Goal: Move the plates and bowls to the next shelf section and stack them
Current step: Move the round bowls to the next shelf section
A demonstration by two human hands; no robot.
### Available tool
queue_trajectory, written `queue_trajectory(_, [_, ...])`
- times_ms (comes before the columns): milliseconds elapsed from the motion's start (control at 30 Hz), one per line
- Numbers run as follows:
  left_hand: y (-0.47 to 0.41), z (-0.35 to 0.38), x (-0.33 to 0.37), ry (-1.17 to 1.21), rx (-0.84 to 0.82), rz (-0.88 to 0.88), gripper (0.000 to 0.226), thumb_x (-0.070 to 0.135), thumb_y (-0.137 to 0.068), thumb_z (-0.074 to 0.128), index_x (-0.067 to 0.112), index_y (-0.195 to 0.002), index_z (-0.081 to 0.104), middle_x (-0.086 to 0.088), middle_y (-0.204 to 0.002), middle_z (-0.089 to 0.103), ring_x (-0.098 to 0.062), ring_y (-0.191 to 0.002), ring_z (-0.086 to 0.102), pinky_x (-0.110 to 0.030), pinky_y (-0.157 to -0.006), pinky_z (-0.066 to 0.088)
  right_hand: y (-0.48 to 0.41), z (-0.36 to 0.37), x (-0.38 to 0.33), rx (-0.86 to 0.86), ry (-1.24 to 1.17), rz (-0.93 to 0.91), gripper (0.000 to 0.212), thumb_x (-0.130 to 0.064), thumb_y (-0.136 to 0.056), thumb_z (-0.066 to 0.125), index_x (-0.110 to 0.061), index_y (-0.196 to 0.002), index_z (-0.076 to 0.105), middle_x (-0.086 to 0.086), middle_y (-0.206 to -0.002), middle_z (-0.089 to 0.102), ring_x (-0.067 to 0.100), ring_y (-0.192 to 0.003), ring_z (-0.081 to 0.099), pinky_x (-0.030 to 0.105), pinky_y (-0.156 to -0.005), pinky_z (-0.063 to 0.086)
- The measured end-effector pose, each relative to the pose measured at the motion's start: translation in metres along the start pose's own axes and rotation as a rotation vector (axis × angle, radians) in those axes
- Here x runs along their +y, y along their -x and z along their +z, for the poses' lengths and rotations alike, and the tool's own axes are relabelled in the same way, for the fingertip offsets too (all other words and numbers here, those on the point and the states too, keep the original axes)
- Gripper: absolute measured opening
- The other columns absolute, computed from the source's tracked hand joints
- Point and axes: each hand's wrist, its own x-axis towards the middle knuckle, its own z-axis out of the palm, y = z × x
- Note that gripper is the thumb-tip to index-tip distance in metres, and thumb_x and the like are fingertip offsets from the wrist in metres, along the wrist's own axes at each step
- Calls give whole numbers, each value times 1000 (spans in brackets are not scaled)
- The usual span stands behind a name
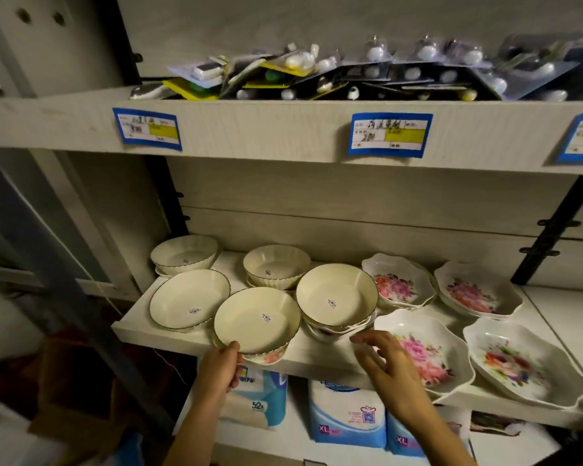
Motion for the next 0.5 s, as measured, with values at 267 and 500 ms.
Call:
queue_trajectory(267, [-5, -1, 6, -140, 122, 165, 37, 18, -88, 43, 9, -52, 50, -9, -49, 46, -27, -53, 45, -33, -59, 40, -3, 16, -2, -93, 70, -18, 26, -19, -88, 57, -44, -93, 56, -21, -105, 56, 5, -104, 53, 14, -86, 39])
queue_trajectory(500, [19, -23, 25, -261, 327, 354, 40, 19, -91, 41, 6, -57, 56, -14, -67, 60, -27, -67, 52, -32, -64, 34, -4, 22, -18, -94, -93, 89, 11, -29, -93, 51, -35, -96, 60, -7, -106, 66, 4, -93, 62, 14, -77, 49])
